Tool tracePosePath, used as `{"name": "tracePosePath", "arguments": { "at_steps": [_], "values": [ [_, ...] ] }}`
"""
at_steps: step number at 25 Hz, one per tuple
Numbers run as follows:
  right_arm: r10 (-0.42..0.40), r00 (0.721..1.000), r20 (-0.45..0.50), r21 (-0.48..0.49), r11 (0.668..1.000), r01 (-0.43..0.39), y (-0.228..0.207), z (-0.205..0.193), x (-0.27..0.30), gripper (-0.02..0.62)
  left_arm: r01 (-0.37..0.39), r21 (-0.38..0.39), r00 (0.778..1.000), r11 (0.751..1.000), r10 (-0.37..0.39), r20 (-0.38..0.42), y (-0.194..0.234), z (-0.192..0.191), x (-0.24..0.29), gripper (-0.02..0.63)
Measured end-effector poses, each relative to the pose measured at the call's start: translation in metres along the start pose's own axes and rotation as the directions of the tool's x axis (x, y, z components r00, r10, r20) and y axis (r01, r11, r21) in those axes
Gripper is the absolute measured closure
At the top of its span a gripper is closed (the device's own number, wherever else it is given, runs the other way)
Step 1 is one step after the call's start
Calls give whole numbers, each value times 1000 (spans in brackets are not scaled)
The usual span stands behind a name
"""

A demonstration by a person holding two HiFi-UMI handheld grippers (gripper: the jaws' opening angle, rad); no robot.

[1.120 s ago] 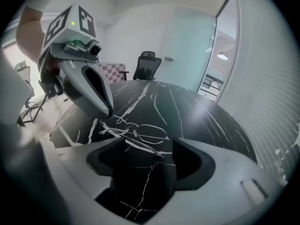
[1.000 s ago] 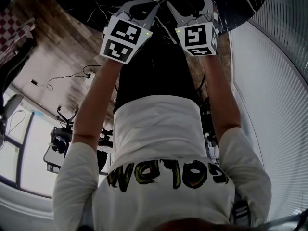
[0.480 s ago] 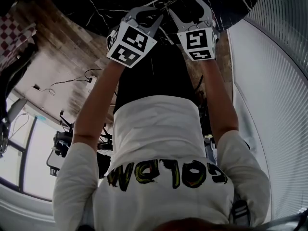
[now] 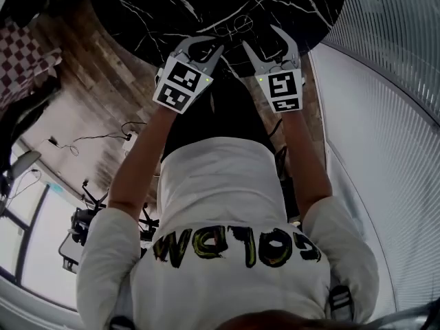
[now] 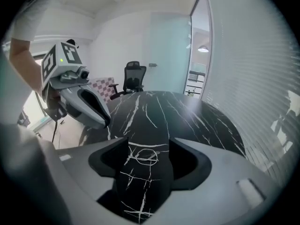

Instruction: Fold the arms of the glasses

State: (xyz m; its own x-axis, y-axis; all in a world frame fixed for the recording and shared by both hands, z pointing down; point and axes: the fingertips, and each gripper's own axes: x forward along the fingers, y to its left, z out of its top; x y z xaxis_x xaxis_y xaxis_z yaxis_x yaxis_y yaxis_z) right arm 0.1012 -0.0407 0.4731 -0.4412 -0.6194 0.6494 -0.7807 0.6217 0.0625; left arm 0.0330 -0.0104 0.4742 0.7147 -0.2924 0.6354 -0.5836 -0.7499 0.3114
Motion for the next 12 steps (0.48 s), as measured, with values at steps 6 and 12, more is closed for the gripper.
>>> {"name": "tracePosePath", "arguments": {
  "at_steps": [6,12],
  "values": [
    [33,993,109,52,998,-39,16,52,-56,334,0,-105,991,995,15,136,-23,34,-54,565],
    [44,969,242,80,995,-65,24,100,-104,371,-72,-133,935,988,113,336,-42,81,-104,597]
  ]
}}
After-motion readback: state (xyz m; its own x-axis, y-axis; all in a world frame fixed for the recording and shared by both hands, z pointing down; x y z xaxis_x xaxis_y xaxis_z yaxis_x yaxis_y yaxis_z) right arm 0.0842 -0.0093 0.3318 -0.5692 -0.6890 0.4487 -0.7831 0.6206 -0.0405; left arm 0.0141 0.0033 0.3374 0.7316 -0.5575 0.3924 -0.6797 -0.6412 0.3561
